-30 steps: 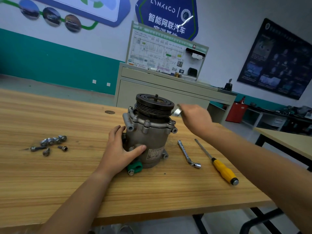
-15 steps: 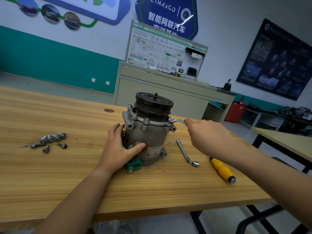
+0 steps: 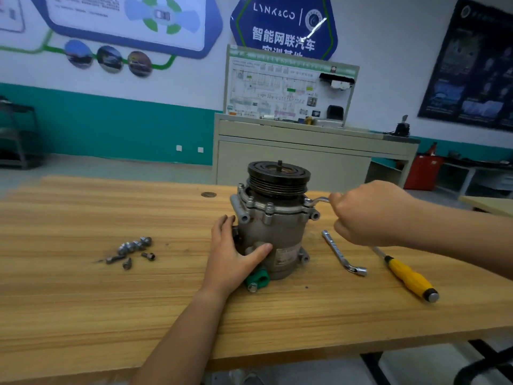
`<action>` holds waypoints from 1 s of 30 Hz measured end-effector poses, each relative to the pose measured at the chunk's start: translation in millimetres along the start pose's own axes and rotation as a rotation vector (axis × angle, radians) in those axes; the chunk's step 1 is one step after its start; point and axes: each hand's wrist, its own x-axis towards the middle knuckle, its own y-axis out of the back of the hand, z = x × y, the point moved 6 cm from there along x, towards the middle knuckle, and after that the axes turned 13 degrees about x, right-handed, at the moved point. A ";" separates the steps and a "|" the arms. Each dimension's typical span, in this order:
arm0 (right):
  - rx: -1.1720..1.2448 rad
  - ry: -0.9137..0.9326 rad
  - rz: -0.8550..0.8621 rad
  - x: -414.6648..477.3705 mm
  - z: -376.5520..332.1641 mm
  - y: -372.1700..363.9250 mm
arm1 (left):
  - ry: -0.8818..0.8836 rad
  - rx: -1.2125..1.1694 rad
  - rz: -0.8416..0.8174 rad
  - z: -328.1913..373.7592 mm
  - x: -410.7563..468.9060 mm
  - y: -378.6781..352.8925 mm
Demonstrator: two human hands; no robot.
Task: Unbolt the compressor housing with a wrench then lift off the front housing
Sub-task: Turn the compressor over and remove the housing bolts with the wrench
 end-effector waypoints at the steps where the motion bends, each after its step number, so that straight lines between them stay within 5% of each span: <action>1: 0.016 -0.018 0.000 -0.1 1.5 -2.6 | 0.006 0.001 -0.009 -0.4 -0.7 0.0; 6: 0.082 -0.090 -0.040 7.1 3.5 -8.0 | 0.029 0.023 -0.020 -1.1 -2.5 0.1; 30: -0.109 0.114 0.058 28.5 31.0 -21.1 | -0.026 0.152 0.090 1.7 -4.2 1.8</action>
